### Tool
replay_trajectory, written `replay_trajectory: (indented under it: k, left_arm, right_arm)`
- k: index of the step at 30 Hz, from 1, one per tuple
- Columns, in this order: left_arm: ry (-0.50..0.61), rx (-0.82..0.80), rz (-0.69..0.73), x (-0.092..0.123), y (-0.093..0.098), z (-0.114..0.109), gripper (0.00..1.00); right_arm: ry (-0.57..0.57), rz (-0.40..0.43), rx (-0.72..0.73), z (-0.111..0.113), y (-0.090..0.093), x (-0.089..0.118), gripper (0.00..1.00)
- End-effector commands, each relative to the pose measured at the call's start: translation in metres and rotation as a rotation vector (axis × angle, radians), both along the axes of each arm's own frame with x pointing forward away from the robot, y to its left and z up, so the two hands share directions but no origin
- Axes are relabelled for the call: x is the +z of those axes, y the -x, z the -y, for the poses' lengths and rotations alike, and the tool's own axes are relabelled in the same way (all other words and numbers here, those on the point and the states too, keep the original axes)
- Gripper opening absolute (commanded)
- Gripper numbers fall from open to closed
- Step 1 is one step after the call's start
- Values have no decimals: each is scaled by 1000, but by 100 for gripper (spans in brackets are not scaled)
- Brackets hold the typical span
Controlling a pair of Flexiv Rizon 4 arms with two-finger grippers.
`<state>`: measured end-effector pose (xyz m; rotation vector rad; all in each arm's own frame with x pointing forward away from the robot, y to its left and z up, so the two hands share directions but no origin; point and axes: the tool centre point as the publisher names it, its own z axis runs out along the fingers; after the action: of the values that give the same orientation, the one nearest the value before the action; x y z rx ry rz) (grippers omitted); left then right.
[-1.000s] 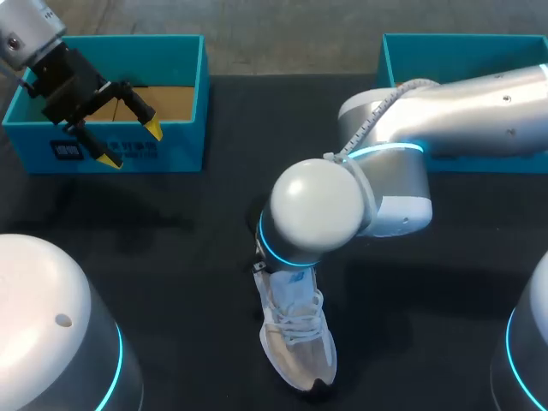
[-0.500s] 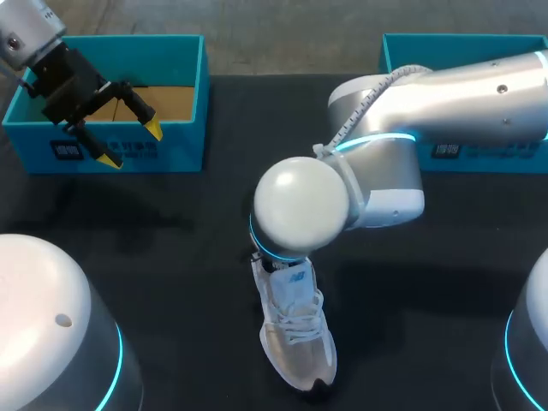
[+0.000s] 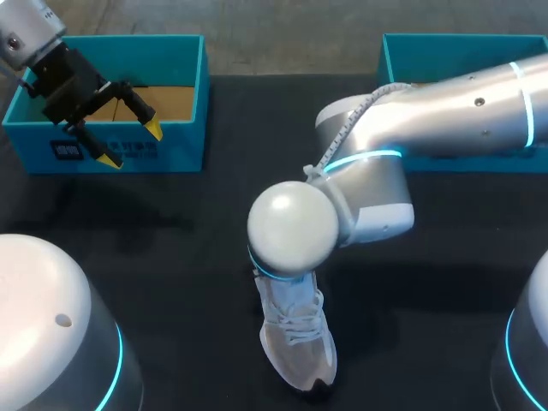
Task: Take the shoe out of the shoebox, open the shoe tongue, remove and reinsert the insole, then place the shoe into the shoebox
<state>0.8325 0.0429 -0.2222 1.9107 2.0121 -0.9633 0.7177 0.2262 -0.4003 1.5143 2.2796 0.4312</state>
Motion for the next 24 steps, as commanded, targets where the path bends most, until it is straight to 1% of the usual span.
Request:
replay_trajectory:
  k: [1,4,7,10,12,16,17,18,24]
  left_arm:
    - [-3,0,2,0,1,0,100]
    - [-3,0,2,0,1,0,100]
    - [-3,0,2,0,1,0,100]
    - [-3,0,2,0,1,0,100]
    - [-3,0,2,0,1,0,100]
    - [-3,0,2,0,1,0,100]
    - [-3,0,2,0,1,0,100]
    - [-3,0,2,0,1,0,100]
    - [-3,0,2,0,1,0,100]
  right_arm:
    - [4,-6,-3,-5,4,-14,0]
    - [5,2,-9,-4,8,-10,0]
    - [24,32,-11,-4,9,6,0]
    - [32,44,3,-3,5,18,0]
    - [33,35,13,-3,-1,21,0]
    - [16,-27,40,-2,-16,16,0]
    - [16,-27,40,-2,-16,16,0]
    - [9,-52,51,-2,-22,12,0]
    - [8,-77,56,1,-33,-1,0]
